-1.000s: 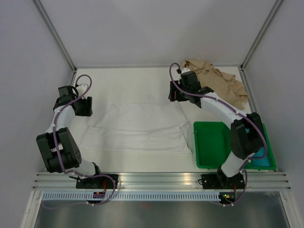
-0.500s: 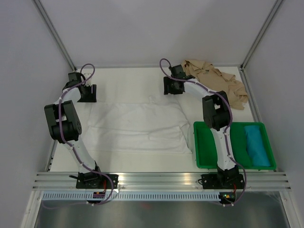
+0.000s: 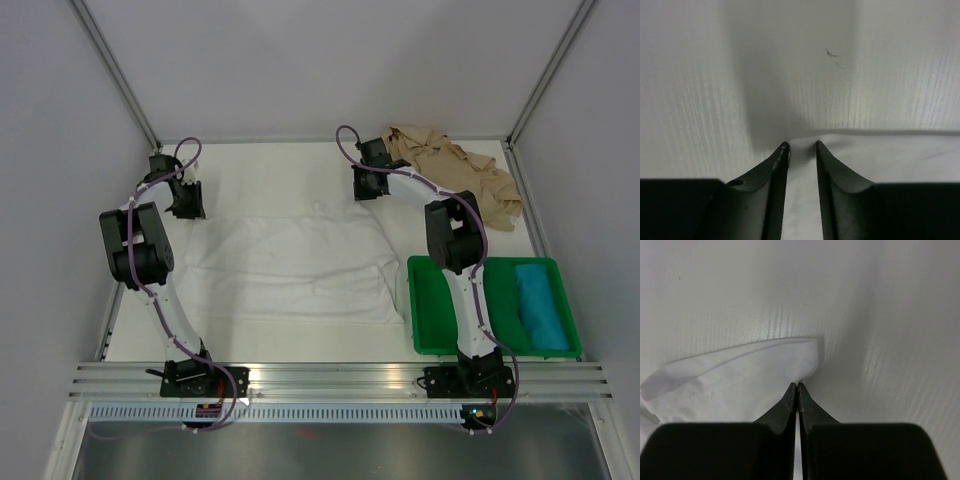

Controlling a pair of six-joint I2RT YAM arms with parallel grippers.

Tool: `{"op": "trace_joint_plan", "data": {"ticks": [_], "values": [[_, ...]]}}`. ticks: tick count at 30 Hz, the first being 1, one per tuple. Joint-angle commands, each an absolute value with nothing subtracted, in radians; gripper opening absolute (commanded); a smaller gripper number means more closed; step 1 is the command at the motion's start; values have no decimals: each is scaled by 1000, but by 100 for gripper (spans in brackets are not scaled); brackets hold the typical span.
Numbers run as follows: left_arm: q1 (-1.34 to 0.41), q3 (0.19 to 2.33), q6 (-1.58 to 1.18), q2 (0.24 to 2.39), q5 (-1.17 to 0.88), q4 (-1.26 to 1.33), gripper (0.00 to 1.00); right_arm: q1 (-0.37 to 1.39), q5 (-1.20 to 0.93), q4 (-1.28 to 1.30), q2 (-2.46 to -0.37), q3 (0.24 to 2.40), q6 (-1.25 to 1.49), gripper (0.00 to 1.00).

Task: Roll the t-shirts
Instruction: Fold the tshirt

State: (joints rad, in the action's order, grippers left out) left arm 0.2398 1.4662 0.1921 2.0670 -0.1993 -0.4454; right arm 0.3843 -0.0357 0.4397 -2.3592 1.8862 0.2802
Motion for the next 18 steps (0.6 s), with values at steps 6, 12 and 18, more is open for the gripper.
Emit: {"op": "trace_joint_plan", "data": {"ticks": [6,12,18], "values": [[245,1460,187,2033,-278,-451,2,382,-117,399,-2257,1743,268,0],[253,1313,251,1853,-293,-335,2,382,-135,316,-2064,1588,288,0],[268,1229,311,1743,-325,-314,2,382,-135,243,-1873,1387,308,0]]}}
